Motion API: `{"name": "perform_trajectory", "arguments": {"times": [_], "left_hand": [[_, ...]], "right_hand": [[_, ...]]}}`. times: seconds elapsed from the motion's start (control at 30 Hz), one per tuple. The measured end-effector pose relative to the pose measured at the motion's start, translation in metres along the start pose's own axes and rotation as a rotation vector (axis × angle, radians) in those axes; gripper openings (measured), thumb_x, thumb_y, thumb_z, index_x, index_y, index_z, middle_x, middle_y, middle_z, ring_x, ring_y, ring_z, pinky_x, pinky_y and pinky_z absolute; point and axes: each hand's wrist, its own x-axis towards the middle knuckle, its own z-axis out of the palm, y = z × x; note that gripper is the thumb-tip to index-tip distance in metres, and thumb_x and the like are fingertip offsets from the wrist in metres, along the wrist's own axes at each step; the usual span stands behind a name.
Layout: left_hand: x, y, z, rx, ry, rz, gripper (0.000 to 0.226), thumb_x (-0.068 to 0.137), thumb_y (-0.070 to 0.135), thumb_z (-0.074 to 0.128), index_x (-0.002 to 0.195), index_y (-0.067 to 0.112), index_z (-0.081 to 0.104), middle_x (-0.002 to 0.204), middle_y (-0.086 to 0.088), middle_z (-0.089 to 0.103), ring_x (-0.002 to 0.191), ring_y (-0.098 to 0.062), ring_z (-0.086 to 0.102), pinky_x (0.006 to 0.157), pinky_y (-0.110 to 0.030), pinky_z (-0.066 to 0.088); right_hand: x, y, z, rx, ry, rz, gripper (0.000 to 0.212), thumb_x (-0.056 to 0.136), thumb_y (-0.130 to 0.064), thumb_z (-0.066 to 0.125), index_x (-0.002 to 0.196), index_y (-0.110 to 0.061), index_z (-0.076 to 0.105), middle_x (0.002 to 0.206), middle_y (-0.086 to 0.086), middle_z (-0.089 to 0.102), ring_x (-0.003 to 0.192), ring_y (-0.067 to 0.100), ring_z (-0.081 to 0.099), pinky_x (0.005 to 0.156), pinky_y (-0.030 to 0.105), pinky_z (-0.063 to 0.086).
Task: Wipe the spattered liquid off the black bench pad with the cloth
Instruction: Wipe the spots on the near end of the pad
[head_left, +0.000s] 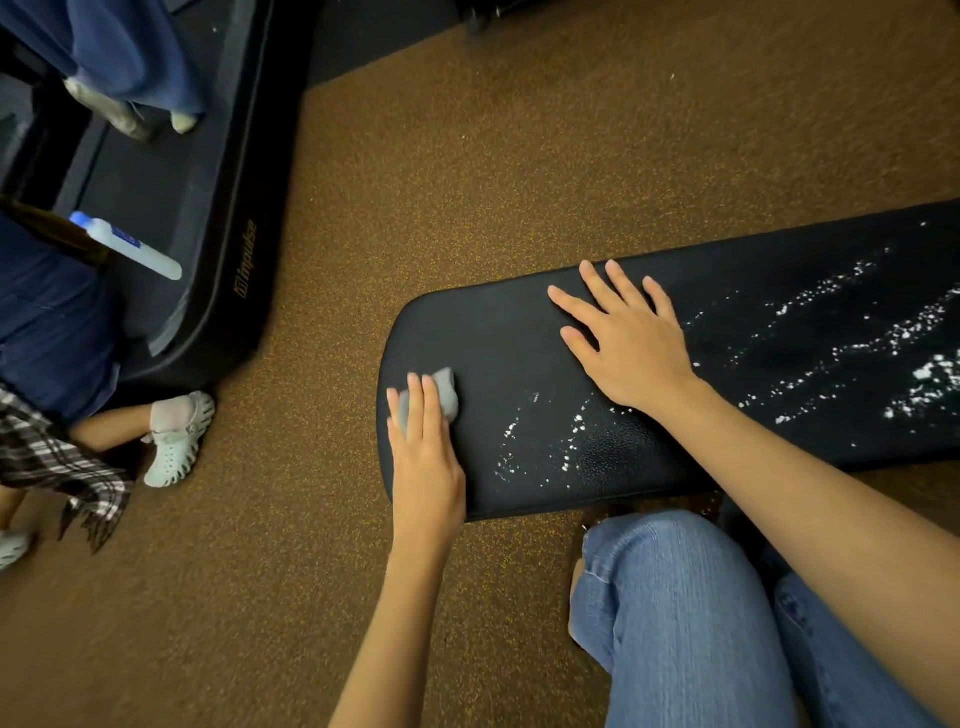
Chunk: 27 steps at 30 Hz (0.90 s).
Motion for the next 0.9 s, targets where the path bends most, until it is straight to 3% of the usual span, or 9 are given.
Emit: {"name": "perform_trajectory", "arguments": {"times": [0.13, 0.27, 0.43, 0.57, 0.7, 0.9], "left_hand": [[-0.049, -0.004, -0.007, -0.045, -0.003, -0.035, 0.052, 0.106, 0.025, 0.024, 0.158, 0.021, 0.020, 0.165, 0.011, 0.008, 0.154, -0.013, -0.010, 0.125, -0.035, 0.006], [0.021, -0.002, 0.000, 0.147, 0.046, -0.124, 0.053, 0.104, 0.006, 0.033, 0.157, 0.010, 0.024, 0.166, -0.006, 0.017, 0.154, -0.036, -0.001, 0.124, -0.049, 0.003], [0.090, 0.013, 0.005, 0.065, 0.033, -0.136, 0.052, 0.105, 0.005, 0.031, 0.156, 0.005, 0.021, 0.166, -0.010, 0.013, 0.153, -0.039, -0.003, 0.124, -0.049, 0.003], [-0.001, 0.007, 0.005, -0.041, 0.049, 0.024, 0.053, 0.107, 0.006, 0.030, 0.158, 0.015, 0.019, 0.167, 0.001, 0.011, 0.155, -0.025, -0.005, 0.126, -0.040, 0.004], [-0.059, 0.009, 0.009, -0.051, 0.041, 0.055, 0.062, 0.105, 0.000, 0.033, 0.159, 0.022, 0.014, 0.167, 0.011, 0.004, 0.154, -0.015, -0.012, 0.125, -0.029, -0.004], [0.044, 0.046, 0.029, 0.005, -0.003, -0.028, 0.070, 0.093, -0.011, 0.030, 0.158, 0.004, 0.010, 0.167, -0.011, 0.003, 0.153, -0.032, -0.014, 0.125, -0.048, 0.001]], "right_hand": [[0.000, -0.001, 0.000, -0.009, 0.003, -0.001, 0.046, 0.100, -0.045, 0.029, 0.146, -0.042, 0.025, 0.160, 0.000, 0.018, 0.148, 0.024, 0.011, 0.117, 0.050, 0.010], [-0.001, -0.002, 0.000, -0.015, 0.004, 0.003, 0.046, 0.100, -0.044, 0.029, 0.146, -0.042, 0.026, 0.160, 0.001, 0.018, 0.148, 0.024, 0.012, 0.117, 0.050, 0.010], [-0.001, -0.001, -0.001, -0.023, 0.010, -0.006, 0.046, 0.100, -0.045, 0.029, 0.146, -0.042, 0.026, 0.160, 0.001, 0.018, 0.147, 0.024, 0.013, 0.116, 0.050, 0.011], [-0.001, -0.002, -0.001, -0.019, 0.006, 0.001, 0.046, 0.100, -0.045, 0.029, 0.146, -0.042, 0.025, 0.160, 0.000, 0.018, 0.148, 0.023, 0.012, 0.117, 0.050, 0.011], [0.000, -0.002, 0.000, -0.027, 0.002, 0.000, 0.047, 0.100, -0.044, 0.029, 0.147, -0.042, 0.024, 0.160, 0.001, 0.017, 0.148, 0.024, 0.012, 0.117, 0.050, 0.011], [-0.003, 0.001, -0.002, -0.027, 0.010, -0.016, 0.046, 0.100, -0.045, 0.029, 0.146, -0.042, 0.025, 0.159, 0.001, 0.020, 0.147, 0.024, 0.014, 0.116, 0.049, 0.013]]}}
